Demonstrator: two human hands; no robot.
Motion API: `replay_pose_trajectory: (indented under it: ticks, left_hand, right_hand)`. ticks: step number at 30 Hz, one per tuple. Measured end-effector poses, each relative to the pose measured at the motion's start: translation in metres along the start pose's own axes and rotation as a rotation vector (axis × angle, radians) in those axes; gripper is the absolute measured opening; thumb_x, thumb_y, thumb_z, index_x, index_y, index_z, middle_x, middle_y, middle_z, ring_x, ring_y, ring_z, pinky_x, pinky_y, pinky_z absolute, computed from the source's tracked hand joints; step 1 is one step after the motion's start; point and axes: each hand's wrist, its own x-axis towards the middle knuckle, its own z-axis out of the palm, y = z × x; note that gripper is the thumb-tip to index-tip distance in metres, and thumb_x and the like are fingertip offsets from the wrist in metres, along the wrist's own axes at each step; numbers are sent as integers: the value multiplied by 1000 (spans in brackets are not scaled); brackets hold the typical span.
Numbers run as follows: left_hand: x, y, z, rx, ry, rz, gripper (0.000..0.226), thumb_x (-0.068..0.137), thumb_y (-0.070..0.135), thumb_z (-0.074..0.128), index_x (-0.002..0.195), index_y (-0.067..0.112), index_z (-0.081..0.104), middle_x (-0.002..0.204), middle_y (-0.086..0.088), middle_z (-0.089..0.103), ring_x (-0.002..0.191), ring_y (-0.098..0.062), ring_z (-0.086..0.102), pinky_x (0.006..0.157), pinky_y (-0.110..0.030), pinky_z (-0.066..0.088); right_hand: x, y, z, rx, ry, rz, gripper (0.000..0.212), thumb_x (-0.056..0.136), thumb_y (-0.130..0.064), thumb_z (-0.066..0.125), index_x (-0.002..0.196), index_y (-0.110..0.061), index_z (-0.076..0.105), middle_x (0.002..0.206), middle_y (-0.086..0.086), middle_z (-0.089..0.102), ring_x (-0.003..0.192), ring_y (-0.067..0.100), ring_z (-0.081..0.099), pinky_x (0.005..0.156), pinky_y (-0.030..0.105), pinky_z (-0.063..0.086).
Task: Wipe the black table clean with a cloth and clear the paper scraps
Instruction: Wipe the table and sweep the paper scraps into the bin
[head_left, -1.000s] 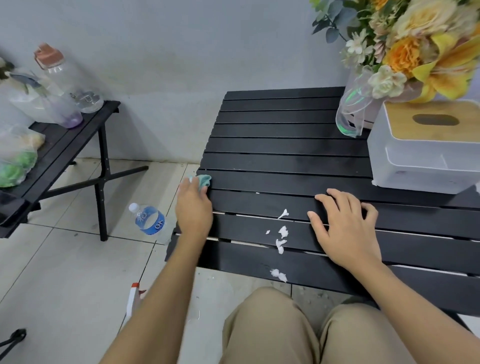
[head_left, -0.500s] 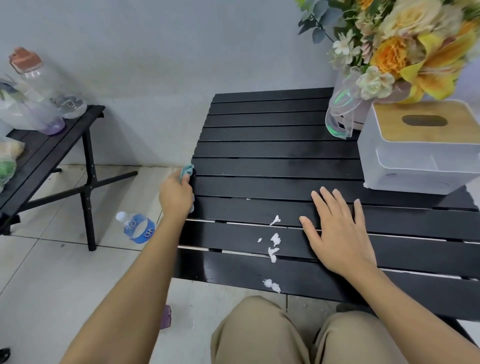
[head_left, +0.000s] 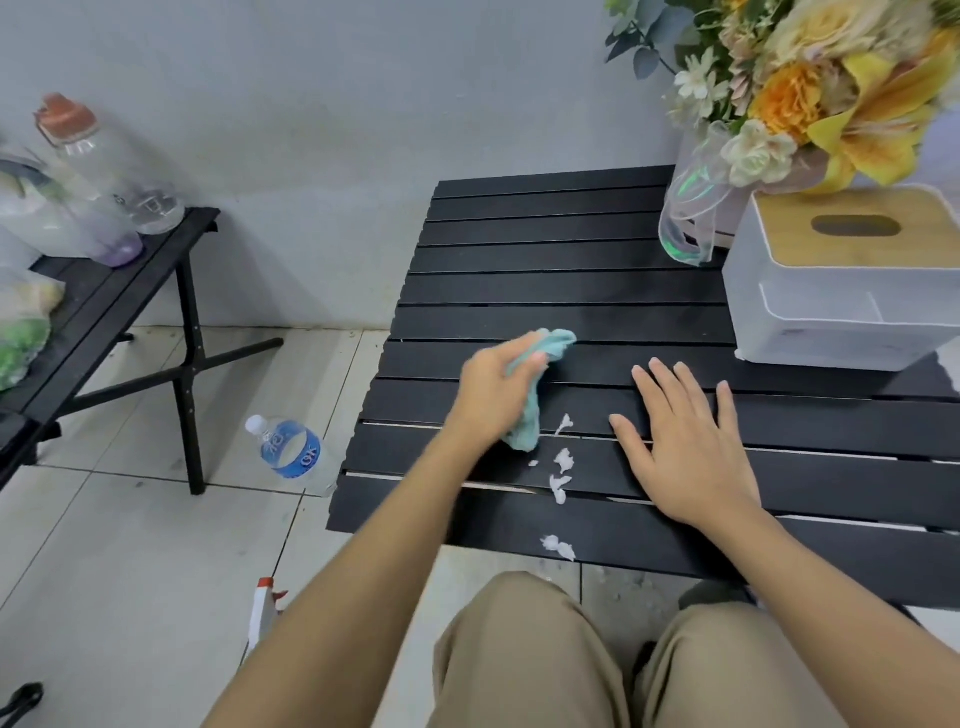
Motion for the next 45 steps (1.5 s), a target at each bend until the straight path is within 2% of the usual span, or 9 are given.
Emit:
replay_pose_trajectory:
  ticks: [2, 7, 12, 16, 20, 23, 32, 37, 45]
  left_hand:
    - [10, -23, -47, 18, 195, -78, 31, 94, 25, 54, 122, 26, 66, 113, -9, 71, 95, -15, 67, 91, -36, 49]
    - [22, -65, -70, 406, 527, -406, 32, 99, 23, 44, 125, 12, 59, 117, -15, 62, 107, -35, 58, 88, -39, 45]
    - [-11, -5, 42, 524, 307, -78, 34, 99, 17, 43, 133, 13, 50, 140, -5, 46, 122, -29, 47, 98, -38, 40]
    - [-24, 21, 31, 37, 9, -52, 32, 96, 17, 53, 127, 16, 62, 138, -1, 56, 130, -12, 48, 113, -30, 33]
    - [-76, 8, -33, -21, 362, -198, 32, 95, 26, 53, 123, 34, 64, 104, 6, 70, 89, -7, 63, 85, -25, 50]
    - [-124, -8, -24, 144, 526, -387, 36, 99, 23, 47, 135, 21, 55, 141, -5, 52, 128, -22, 50, 106, -30, 37]
    - [-120, 52, 135, 355, 405, -188, 38, 94, 3, 48, 131, 9, 52, 144, -9, 43, 138, -28, 34, 116, -48, 25]
    - [-122, 62, 89, -209, 212, -291, 36, 99, 15, 47, 135, 15, 54, 146, 4, 46, 138, -5, 37, 118, -29, 24]
    - [-117, 30, 58, -279, 214, -252, 36, 99, 21, 51, 134, 18, 56, 137, 8, 55, 131, -4, 46, 113, -34, 36]
  right_hand:
    - [0, 0, 0, 8, 6, 7, 71, 94, -59, 11, 153, -21, 21, 161, -3, 18, 149, 18, 8, 120, 49, 1]
    - [1, 0, 1, -3, 4, -9, 71, 95, -57, 11, 153, -19, 21, 161, -1, 19, 149, 20, 8, 120, 51, 1]
    - [0, -1, -2, 8, -4, -2, 69, 96, -56, 12, 153, -19, 21, 161, -1, 18, 149, 20, 8, 120, 50, -1]
    - [-5, 9, -12, 193, -33, -34, 57, 100, -48, 34, 150, -19, 32, 160, 1, 22, 149, 18, 9, 121, 46, -2]
    - [-32, 35, -19, 233, 19, 21, 50, 100, -40, 42, 145, -18, 41, 156, 2, 32, 148, 20, 15, 120, 49, 1]
    - [-44, 48, -20, 239, 26, 59, 48, 100, -39, 42, 142, -16, 44, 154, 3, 34, 147, 20, 17, 119, 52, 1]
    - [-44, 62, -20, 377, 92, 113, 37, 101, -14, 40, 135, -14, 52, 148, 5, 43, 145, 21, 24, 120, 49, 1]
    - [-49, 65, -20, 255, 78, 78, 39, 100, -11, 37, 138, -11, 47, 149, 6, 40, 145, 23, 23, 119, 51, 3]
    - [-48, 57, -19, 159, 39, 93, 43, 99, -12, 33, 141, -12, 37, 153, 3, 32, 147, 23, 16, 119, 56, 4]
